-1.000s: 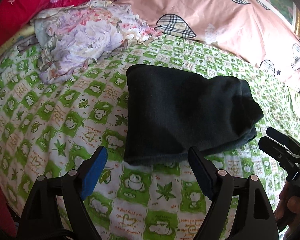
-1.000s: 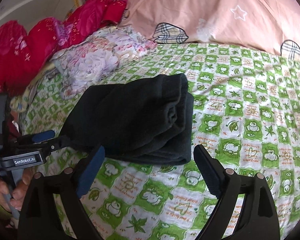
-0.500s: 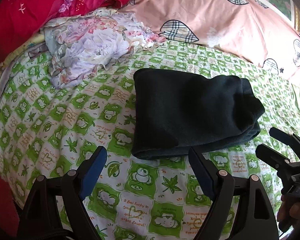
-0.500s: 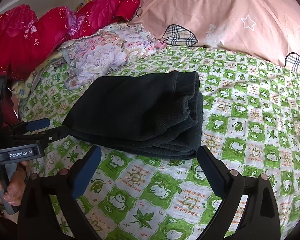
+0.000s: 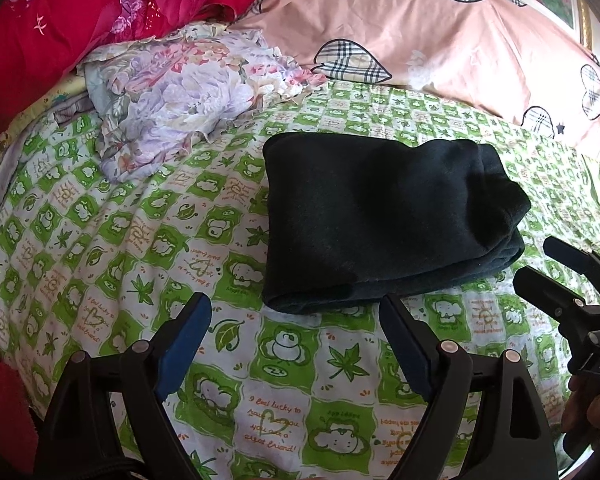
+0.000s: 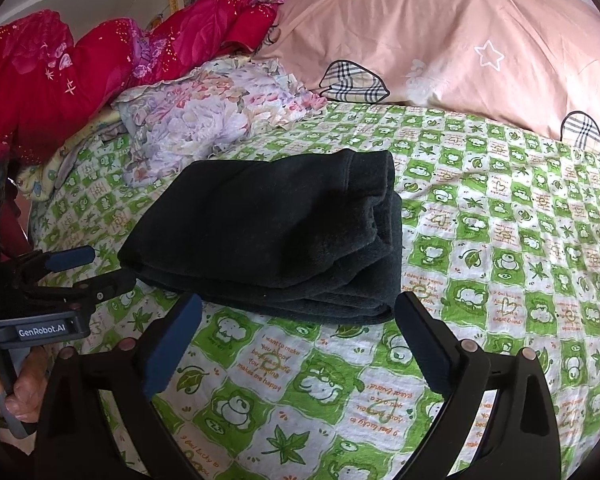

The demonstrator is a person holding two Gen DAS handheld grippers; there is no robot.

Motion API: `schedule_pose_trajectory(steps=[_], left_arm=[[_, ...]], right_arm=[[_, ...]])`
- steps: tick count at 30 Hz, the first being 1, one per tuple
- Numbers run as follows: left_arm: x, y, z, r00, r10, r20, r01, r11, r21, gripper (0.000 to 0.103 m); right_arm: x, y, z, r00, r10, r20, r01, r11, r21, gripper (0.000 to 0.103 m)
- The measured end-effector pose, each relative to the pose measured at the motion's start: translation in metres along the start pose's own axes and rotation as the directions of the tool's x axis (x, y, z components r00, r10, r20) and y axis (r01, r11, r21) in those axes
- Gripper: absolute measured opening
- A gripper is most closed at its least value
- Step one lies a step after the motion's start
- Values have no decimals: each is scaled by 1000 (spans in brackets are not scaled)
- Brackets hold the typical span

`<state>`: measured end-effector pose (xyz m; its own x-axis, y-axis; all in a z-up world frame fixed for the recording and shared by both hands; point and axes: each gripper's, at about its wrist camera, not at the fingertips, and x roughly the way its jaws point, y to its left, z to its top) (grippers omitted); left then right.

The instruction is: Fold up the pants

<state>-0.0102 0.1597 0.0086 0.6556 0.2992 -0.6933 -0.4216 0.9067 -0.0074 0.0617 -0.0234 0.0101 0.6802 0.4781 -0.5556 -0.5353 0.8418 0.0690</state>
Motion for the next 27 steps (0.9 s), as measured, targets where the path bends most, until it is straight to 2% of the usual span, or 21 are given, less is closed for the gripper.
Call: schedule_pose_trajectory(steps=[7,18,27], left_arm=[[1,0,0,1000,10,1,-10,1000,10,87],[0,1,-1,1000,22,7,-23,1000,18,88],[0,0,-2,1000,25,7,-25,999,22,89]], right_arm=[[0,6,-1,999,20,44,-19,1000,-16,99],[17,8,-8,999,24,32,-24,1000,-8,99],[21,7,-13,1000,-6,21,6,1000,1,99]])
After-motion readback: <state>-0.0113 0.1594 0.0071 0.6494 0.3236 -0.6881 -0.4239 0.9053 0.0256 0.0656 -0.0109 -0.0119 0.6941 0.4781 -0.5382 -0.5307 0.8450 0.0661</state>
